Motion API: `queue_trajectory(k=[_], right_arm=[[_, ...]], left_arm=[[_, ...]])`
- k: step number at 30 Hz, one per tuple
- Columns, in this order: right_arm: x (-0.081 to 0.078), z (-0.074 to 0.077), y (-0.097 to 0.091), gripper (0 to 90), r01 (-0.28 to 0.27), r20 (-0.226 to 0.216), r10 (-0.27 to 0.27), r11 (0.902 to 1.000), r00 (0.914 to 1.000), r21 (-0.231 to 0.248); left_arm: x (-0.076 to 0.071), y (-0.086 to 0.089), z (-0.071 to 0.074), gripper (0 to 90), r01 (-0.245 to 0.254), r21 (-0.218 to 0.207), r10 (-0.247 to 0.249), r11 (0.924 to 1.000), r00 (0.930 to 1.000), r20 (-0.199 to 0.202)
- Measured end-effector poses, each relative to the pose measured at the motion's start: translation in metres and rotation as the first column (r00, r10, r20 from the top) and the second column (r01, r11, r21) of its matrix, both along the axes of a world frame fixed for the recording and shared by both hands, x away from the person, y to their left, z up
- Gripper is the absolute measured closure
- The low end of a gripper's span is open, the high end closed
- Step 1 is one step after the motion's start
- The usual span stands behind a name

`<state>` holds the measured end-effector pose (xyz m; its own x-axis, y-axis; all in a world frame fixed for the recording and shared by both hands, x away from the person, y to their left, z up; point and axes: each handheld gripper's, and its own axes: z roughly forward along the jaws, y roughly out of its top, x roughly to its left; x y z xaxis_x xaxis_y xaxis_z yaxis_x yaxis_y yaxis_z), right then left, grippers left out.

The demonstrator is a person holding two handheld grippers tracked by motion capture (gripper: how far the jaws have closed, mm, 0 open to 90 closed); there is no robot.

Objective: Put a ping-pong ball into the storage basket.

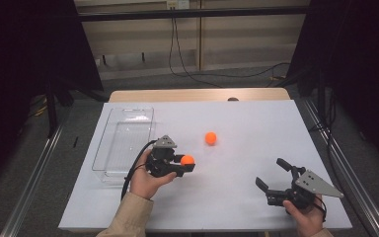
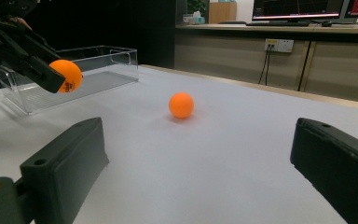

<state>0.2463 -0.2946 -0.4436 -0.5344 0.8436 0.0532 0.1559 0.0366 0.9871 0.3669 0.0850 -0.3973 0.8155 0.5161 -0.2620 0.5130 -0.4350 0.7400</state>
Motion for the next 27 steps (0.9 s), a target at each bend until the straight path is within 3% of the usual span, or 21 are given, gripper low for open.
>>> queue_trajectory(k=[27], right_arm=[[-0.0015, 0.0010, -0.0007, 2.9, 0.003, 0.004, -0.003, 1.0000, 1.0000, 0.002]], left_arm=[[0.0054, 0.0101, 0.0066, 51.3, -0.030, 0.001, 0.030, 0.9995, 0.9989, -0.037]])
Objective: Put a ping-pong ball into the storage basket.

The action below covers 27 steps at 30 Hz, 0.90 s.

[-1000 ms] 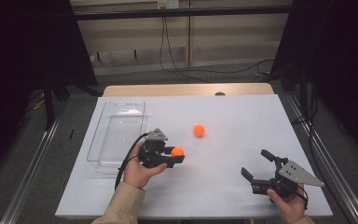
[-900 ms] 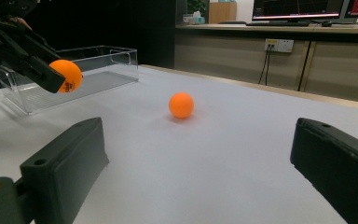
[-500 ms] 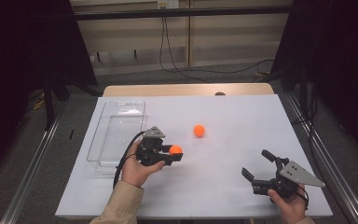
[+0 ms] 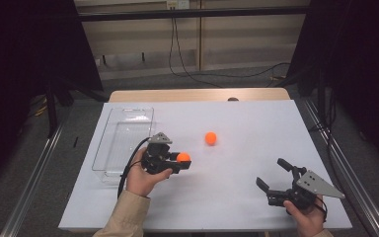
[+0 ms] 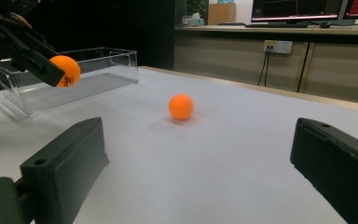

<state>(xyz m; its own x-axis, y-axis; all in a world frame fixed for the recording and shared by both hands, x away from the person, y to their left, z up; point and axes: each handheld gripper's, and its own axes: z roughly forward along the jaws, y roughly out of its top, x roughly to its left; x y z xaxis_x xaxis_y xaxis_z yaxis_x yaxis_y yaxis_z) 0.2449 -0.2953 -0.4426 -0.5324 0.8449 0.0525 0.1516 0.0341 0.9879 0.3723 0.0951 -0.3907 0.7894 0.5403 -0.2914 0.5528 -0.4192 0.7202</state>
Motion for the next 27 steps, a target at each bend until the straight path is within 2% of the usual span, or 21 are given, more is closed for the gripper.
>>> queue_trajectory(k=[11, 27], right_arm=[[-0.001, 0.000, -0.002, 3.0, -0.001, 0.001, 0.001, 1.0000, 1.0000, 0.001], [-0.001, 0.000, -0.001, 2.9, -0.002, 0.001, 0.002, 1.0000, 1.0000, 0.002]], left_arm=[[0.003, 0.004, 0.002, 51.3, -0.024, 0.014, 0.024, 0.9996, 0.9996, -0.013], [0.009, 0.020, 0.012, 51.3, -0.072, -0.013, 0.071, 0.9974, 0.9974, -0.011]])
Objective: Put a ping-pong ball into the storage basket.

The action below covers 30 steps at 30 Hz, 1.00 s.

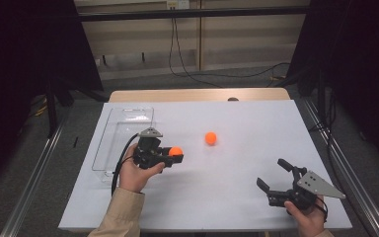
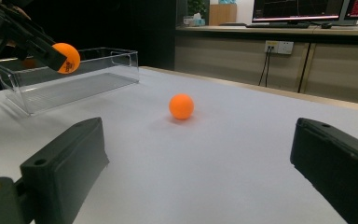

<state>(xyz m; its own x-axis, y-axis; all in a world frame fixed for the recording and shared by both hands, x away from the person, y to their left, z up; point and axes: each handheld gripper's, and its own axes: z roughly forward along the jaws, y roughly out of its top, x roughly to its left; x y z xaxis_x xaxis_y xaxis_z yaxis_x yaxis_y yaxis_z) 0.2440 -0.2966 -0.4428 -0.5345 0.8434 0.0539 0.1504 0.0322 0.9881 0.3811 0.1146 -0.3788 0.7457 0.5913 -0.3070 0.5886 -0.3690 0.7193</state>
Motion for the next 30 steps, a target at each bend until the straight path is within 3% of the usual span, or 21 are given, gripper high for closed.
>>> queue_trajectory(k=[30], right_arm=[[0.000, -0.001, 0.000, 2.9, -0.003, -0.001, 0.003, 1.0000, 1.0000, -0.003]], left_arm=[[0.004, 0.013, 0.007, 51.3, -0.041, -0.010, 0.041, 0.9991, 0.9991, 0.007]])
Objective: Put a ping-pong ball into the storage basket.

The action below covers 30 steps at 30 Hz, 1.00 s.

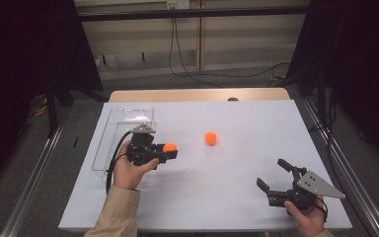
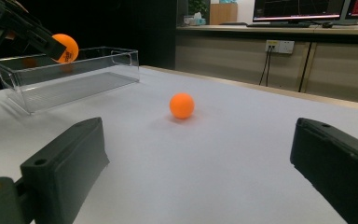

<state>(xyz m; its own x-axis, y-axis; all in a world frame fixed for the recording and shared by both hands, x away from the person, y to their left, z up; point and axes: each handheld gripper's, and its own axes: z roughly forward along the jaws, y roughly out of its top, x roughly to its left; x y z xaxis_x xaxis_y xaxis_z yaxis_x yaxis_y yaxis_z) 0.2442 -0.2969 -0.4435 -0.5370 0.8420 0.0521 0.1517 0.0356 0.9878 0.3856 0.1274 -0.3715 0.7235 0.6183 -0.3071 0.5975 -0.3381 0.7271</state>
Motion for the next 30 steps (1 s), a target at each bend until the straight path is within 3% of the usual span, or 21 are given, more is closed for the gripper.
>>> queue_trajectory(k=[30], right_arm=[[-0.001, 0.000, 0.000, 3.0, 0.001, 0.000, -0.001, 1.0000, 1.0000, 0.003]], left_arm=[[0.004, 0.014, 0.006, 51.3, -0.038, 0.004, 0.038, 0.9993, 0.9993, 0.006]])
